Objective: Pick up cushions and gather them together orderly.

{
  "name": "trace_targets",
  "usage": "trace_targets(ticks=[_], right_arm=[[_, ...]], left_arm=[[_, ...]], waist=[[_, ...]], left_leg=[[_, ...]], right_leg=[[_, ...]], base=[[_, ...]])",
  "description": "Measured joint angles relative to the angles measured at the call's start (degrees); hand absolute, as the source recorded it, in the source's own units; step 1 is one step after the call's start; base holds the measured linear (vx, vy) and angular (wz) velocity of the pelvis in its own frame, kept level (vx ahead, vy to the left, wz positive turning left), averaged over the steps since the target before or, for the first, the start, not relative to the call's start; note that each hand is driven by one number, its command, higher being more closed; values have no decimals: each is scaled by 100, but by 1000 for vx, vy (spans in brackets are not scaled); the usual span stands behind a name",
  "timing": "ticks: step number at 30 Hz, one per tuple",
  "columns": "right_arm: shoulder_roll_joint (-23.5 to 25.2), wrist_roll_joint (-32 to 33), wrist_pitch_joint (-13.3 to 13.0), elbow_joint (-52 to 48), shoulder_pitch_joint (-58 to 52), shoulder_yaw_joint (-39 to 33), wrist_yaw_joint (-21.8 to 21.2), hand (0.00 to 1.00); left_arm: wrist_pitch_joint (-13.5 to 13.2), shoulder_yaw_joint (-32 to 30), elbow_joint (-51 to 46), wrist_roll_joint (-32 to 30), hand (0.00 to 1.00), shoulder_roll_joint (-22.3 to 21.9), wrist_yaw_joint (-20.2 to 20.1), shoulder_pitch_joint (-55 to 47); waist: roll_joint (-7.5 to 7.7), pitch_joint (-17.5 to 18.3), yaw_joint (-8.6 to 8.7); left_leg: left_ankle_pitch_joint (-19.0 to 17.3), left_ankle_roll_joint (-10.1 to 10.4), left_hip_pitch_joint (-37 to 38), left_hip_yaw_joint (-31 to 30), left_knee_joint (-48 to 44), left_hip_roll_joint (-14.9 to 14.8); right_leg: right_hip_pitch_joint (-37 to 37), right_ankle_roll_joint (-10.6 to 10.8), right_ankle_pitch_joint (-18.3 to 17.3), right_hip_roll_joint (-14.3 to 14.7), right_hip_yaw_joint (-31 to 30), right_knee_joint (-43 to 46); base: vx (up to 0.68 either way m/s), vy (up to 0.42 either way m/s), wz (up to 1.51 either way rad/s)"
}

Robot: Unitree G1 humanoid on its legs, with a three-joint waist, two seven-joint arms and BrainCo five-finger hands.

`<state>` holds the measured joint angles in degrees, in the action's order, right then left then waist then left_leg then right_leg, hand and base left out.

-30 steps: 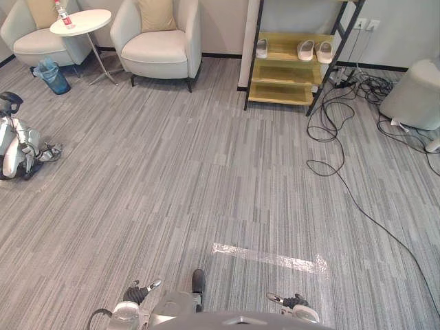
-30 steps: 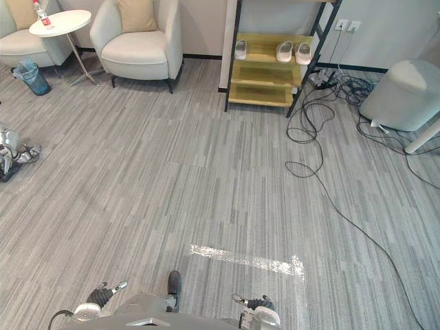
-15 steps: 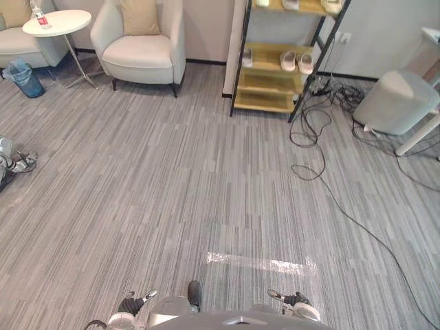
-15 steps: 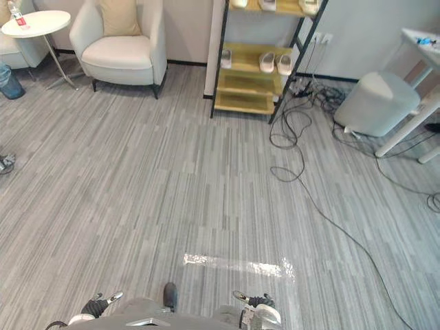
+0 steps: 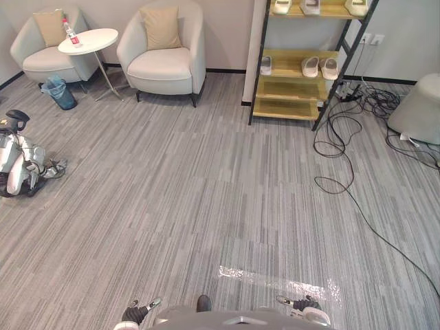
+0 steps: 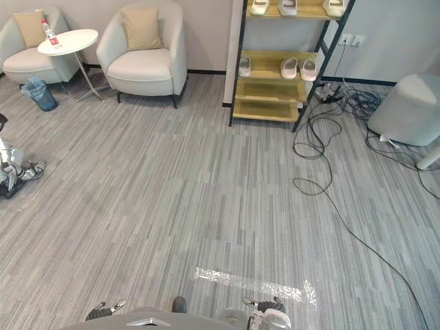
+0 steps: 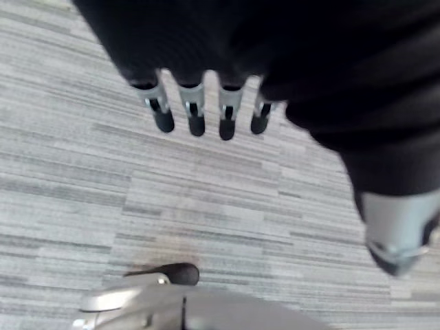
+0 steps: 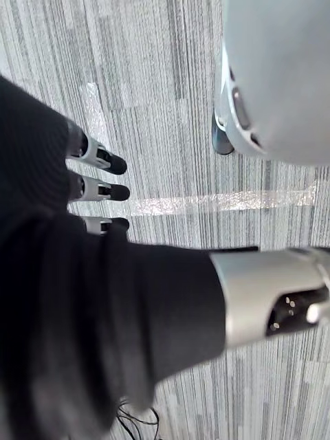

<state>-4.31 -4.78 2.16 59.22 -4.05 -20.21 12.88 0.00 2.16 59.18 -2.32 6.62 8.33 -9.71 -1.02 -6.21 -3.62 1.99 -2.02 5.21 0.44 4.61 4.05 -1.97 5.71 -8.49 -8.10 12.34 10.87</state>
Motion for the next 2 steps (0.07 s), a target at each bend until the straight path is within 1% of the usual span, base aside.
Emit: trace_targets(ticks=[1,2], right_arm=[[1,-5,0,2,-19,0,14,0],[4,-7,2,3,-36,4,21,0]], left_arm=[[0,26,0,0,0,21,-1,0],[1,26,1,-1,0,27,1,-2]], waist=[[24,18,2],[41,28,3]], left_leg=[[-25,17,-8,-29,-1,-24],[-46,9,2,-46,-1,-33]], right_leg=[[-58,-8,19,34,50,-109],[-127,-12,42,55,81,-179]], base=[[208,-81,12],[137,-45,8]])
